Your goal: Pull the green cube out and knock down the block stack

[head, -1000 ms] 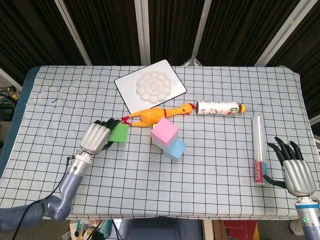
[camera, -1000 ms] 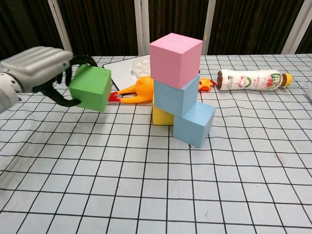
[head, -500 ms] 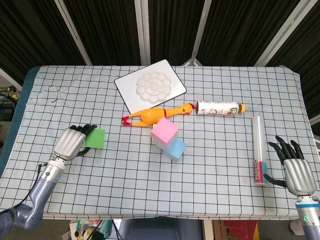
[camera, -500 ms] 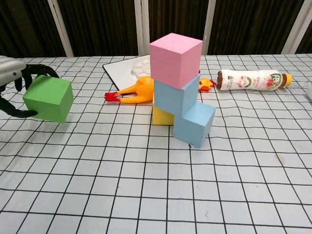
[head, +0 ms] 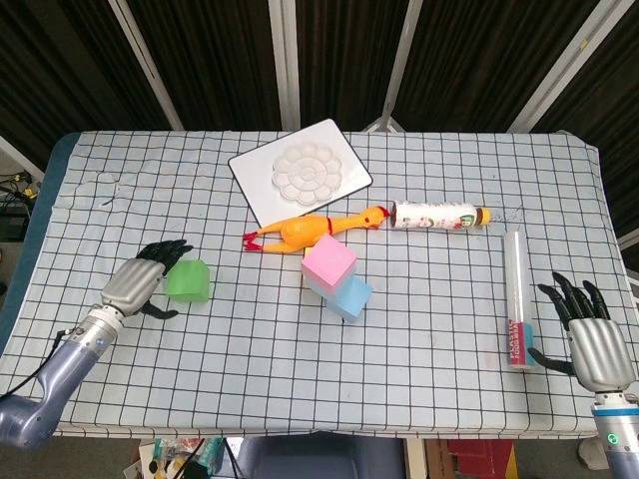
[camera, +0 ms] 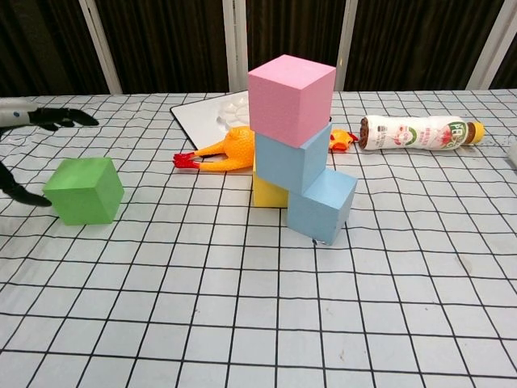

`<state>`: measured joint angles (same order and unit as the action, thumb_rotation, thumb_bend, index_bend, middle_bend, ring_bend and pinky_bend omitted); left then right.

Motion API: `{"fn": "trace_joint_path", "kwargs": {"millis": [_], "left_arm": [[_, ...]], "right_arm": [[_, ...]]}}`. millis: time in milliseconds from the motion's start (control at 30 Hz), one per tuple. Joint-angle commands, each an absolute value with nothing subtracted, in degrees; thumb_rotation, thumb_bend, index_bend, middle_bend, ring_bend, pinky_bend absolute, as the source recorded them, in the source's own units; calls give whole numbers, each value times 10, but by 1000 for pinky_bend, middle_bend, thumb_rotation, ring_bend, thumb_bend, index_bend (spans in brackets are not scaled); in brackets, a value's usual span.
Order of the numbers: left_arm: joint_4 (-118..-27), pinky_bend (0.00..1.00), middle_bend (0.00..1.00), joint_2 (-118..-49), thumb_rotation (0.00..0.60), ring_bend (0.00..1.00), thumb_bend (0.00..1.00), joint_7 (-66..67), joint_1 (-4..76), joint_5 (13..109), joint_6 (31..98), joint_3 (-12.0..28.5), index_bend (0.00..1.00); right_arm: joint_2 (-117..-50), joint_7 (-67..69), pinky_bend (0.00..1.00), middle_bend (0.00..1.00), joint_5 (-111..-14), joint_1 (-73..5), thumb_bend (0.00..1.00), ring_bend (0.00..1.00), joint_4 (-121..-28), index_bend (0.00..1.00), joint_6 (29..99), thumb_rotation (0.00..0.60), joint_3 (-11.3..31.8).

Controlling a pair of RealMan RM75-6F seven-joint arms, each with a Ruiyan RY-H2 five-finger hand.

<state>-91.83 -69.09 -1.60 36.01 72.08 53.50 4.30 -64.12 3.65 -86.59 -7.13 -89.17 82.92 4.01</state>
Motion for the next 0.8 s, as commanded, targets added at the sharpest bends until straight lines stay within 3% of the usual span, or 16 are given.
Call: {"fn": "trace_joint_path", "kwargs": {"millis": [33,167,467,800], "left_arm": [[-943,37,0,-702,600,0,52,-68,368,732,576,91,0],[-937,30,0,-733,600,0,37,-70,382,748,612,124,0],[-894,8,0,-827,600,0,33,62,442,650,545,131,0],[-804,8,0,-941,600,0,31,71,488,608,508,141,0]], "right_arm": [[-642,37,37,67,-865,-72,27,160,-893,179,827,600,40],[-641,36,37,67,-862,-72,27,160,-894,179,827,600,41],[-639,40,37,67,-863,-72,26,160,-892,179,826,600,40],[-640,40,37,67,-865,-71,27,160,-892,179,830,600,41]]}}
